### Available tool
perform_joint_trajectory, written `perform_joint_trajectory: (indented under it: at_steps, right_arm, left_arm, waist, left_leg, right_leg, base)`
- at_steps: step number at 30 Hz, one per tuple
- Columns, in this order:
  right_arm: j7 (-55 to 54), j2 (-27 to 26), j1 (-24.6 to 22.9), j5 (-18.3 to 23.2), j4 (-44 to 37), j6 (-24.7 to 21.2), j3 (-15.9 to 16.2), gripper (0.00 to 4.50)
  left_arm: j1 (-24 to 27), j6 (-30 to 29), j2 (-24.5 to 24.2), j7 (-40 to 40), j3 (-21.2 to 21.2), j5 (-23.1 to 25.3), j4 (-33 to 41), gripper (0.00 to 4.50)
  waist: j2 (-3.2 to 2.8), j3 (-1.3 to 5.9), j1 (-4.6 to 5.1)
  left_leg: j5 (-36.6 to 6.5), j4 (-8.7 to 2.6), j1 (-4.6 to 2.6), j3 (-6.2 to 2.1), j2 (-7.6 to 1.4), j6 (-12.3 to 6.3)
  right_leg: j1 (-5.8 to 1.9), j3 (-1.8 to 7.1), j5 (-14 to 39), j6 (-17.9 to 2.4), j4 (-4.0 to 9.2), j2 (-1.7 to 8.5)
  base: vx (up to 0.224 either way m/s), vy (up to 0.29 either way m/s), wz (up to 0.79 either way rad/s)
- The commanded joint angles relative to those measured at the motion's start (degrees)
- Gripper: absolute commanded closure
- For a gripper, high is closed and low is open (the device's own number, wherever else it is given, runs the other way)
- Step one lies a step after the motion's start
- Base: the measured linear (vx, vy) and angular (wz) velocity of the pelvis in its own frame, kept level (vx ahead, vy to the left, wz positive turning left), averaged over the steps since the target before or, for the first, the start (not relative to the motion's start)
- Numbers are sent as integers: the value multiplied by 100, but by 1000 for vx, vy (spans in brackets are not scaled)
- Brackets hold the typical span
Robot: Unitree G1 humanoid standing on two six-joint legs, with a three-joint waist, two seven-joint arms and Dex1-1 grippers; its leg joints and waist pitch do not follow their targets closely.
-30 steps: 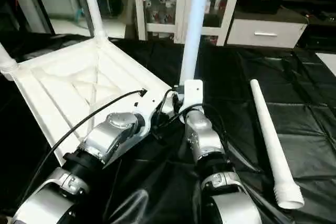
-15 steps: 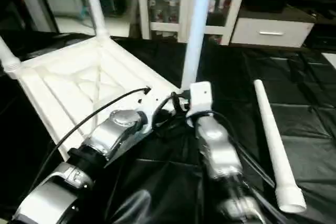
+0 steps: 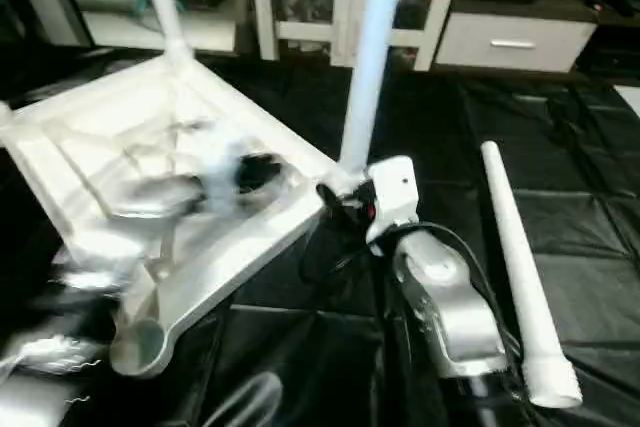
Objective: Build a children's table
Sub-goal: Rotate leg to tighten, then rotate table base
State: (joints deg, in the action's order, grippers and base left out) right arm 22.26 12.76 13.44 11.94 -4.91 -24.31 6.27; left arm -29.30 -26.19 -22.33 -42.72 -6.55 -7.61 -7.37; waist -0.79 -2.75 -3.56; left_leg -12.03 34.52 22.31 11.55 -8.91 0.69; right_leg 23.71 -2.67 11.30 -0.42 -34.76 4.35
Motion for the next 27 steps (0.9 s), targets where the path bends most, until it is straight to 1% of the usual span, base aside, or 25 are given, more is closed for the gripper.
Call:
perform_joint_trajectory:
  at_steps: [1, 2, 3, 4, 5, 6, 7, 8, 9, 10, 11, 12, 13, 14, 15, 16, 17, 18, 19, 21, 22, 24, 26, 27]
  right_arm:
    - [341, 122, 0, 147, -239, -71, 164, 43]
    - [814, 363, -9, 297, -388, -93, 329, 43]
    - [1077, 498, -6, 387, -477, -128, 412, 43]
    - [1271, 594, -4, 453, -571, -199, 459, 43]
    - [1378, 658, 0, 456, -608, -196, 503, 43]
    - [1404, 678, -1, 458, -624, -200, 514, 43]
    - [1512, 761, -5, 469, -684, -218, 563, 43]
    - [1581, 807, -10, 486, -717, -240, 589, 43]
    - [1604, 827, -17, 490, -737, -250, 597, 43]
    - [1643, 849, -18, 486, -751, -261, 608, 43]
    - [1659, 858, -19, 485, -757, -266, 613, 43]
    - [1709, 883, -21, 486, -774, -280, 626, 43]
    - [1775, 919, -23, 492, -791, -292, 647, 43]
    - [1858, 966, -26, 512, -811, -304, 678, 43]
    - [1858, 966, -26, 512, -811, -304, 678, 43]
    - [1899, 1011, -26, 533, -822, -301, 700, 43]
    - [1944, 1040, -24, 535, -828, -302, 707, 43]
    - [1974, 1059, -24, 535, -834, -305, 711, 43]
    - [1994, 1067, -22, 534, -836, -305, 711, 43]
    - [2013, 1067, -23, 518, -843, -308, 703, 43]
    - [2020, 1063, -26, 510, -850, -312, 692, 43]
    - [2019, 1067, -29, 508, -856, -313, 683, 43]
    - [2009, 1079, -30, 506, -854, -304, 681, 43]
    - [2009, 1090, -33, 502, -854, -298, 674, 43]
  left_arm:
    - [162, -265, -318, -445, 6, -143, 477, 342]
    - [538, -589, -1107, -846, 165, -226, 869, 342]
    - [763, -742, -1559, -1007, 314, -202, 1007, 342]
    - [944, -907, -1896, -1052, 468, -154, 1107, 342]
    - [1043, -944, -2094, -1050, 544, -31, 1091, 342]
    - [1075, -975, -2147, -1047, 562, -7, 1112, 342]
    - [1219, -1033, -2429, -1041, 641, 176, 1125, 342]
    - [1297, -1120, -2616, -999, 733, 295, 1079, 342]
    - [1339, -1176, -2740, -953, 800, 390, 1027, 342]
    - [1380, -1208, -2873, -896, 837, 505, 965, 342]
    - [1398, -1222, -2931, -871, 853, 555, 938, 342]
    - [1442, -1290, -3105, -779, 861, 731, 837, 342]
    - [1547, -1345, -3360, -735, 799, 909, 742, 342]
    - [1685, -1459, -3595, -706, 729, 1014, 662, 342]
    - [1685, -1459, -3595, -706, 729, 1014, 662, 342]
    - [1771, -1585, -3670, -679, 692, 925, 722, 342]
    - [1841, -1688, -3687, -666, 667, 893, 783, 342]
    - [1899, -1763, -3689, -662, 631, 884, 818, 342]
    - [1948, -1813, -3683, -685, 552, 897, 849, 342]
    - [2025, -1992, -3574, -790, 363, 906, 957, 342]
    - [2075, -2050, -3506, -859, 217, 922, 1039, 342]
    - [2060, -2073, -3362, -877, 131, 857, 1098, 342]
    - [1999, -2124, -3185, -876, 73, 729, 1167, 342]
    - [1966, -2149, -3120, -907, 41, 658, 1238, 342]
  waist:
    - [-30, 325, -16]
    - [-15, 313, -7]
    - [-26, 299, -3]
    - [-17, 266, 45]
    - [-29, 251, 56]
    - [-21, 251, 62]
    - [-7, 238, 36]
    - [-16, 213, 9]
    - [-2, 207, -10]
    - [-2, 202, -4]
    - [-9, 203, -12]
    - [1, 199, -8]
    - [15, 203, -3]
    - [21, 214, 2]
    - [23, 216, 16]
    - [11, 228, 14]
    - [12, 240, 17]
    - [4, 252, 11]
    - [4, 257, 5]
    - [2, 274, -7]
    - [0, 281, -9]
    - [9, 280, -19]
    - [13, 279, -18]
    - [1, 274, -19]
  left_leg:
    - [-360, -417, -213, -203, -473, -479]
    - [-625, -454, -221, -206, -483, -273]
    - [-847, -482, -206, -229, -469, -114]
    - [-931, -514, -176, -219, -458, -71]
    - [-1200, -527, -236, -201, -438, 75]
    - [-1267, -524, -257, -201, -436, 139]
    - [-1395, -534, -280, -199, -443, 218]
    - [-1561, -542, -305, -190, -446, 296]
    - [-1705, -556, -300, -214, -450, 359]
    - [-1759, -570, -290, -224, -447, 382]
    - [-1821, -584, -300, -244, -450, 443]
    - [-1860, -592, -300, -249, -450, 474]
    - [-1902, -597, -292, -260, -439, 512]
    - [-1870, -595, -273, -274, -437, 505]
    - [-1815, -600, -259, -277, -429, 473]
    - [-1774, -593, -283, -274, -436, 479]
    - [-1671, -585, -295, -267, -441, 490]
    - [-1557, -573, -291, -255, -440, 467]
    - [-1485, -562, -295, -246, -435, 444]
    - [-1218, -541, -269, -236, -425, 368]
    - [-1166, -537, -274, -230, -426, 354]
    - [-1071, -524, -260, -227, -424, 301]
    - [-1121, -521, -261, -226, -423, 298]
    - [-1197, -522, -265, -228, -424, 311]
  right_leg:
    - [-255, 240, 193, -1443, 279, 400]
    - [-258, 248, 370, -1377, 275, 395]
    - [-267, 252, 552, -1255, 260, 388]
    - [-270, 269, 653, -1171, 281, 365]
    - [-223, 275, 933, -1108, 326, 357]
    - [-215, 284, 1017, -1102, 345, 364]
    - [-194, 301, 1202, -1103, 381, 387]
    - [-155, 321, 1384, -1066, 408, 389]
    - [-164, 326, 1592, -999, 416, 408]
    - [-170, 329, 1679, -952, 414, 405]
    - [-163, 326, 1784, -874, 421, 407]
    - [-160, 327, 1808, -857, 420, 403]
    - [-174, 326, 1814, -830, 412, 406]
    - [-186, 332, 1735, -802, 401, 412]
    - [-197, 334, 1698, -788, 402, 414]
    - [-187, 334, 1624, -805, 402, 419]
    - [-184, 330, 1349, -903, 377, 414]
    - [-195, 325, 1107, -994, 351, 413]
    - [-192, 325, 977, -1031, 346, 407]
    - [-233, 316, 577, -1143, 300, 403]
    - [-238, 315, 499, -1169, 297, 405]
    - [-259, 312, 391, -1251, 292, 414]
    - [-267, 310, 457, -1277, 295, 418]
    - [-266, 312, 559, -1285, 302, 420]
  base:
    - [0, 0, 0]
    - [0, 0, 0]
    - [0, 0, 0]
    - [0, 0, 0]
    - [0, 0, 0]
    - [0, 0, 0]
    - [0, 0, 0]
    - [0, 0, 0]
    - [0, 0, 0]
    - [0, 0, 0]
    - [0, 0, 0]
    - [0, 0, 0]
    - [0, 0, 0]
    - [0, 0, 0]
    - [0, 0, 0]
    - [0, 0, 0]
    - [0, 0, 0]
    - [0, 0, 0]
    - [0, 0, 0]
    - [0, 0, 0]
    - [0, 0, 0]
    - [0, 0, 0]
    - [0, 0, 0]
    - [0, 0, 0]
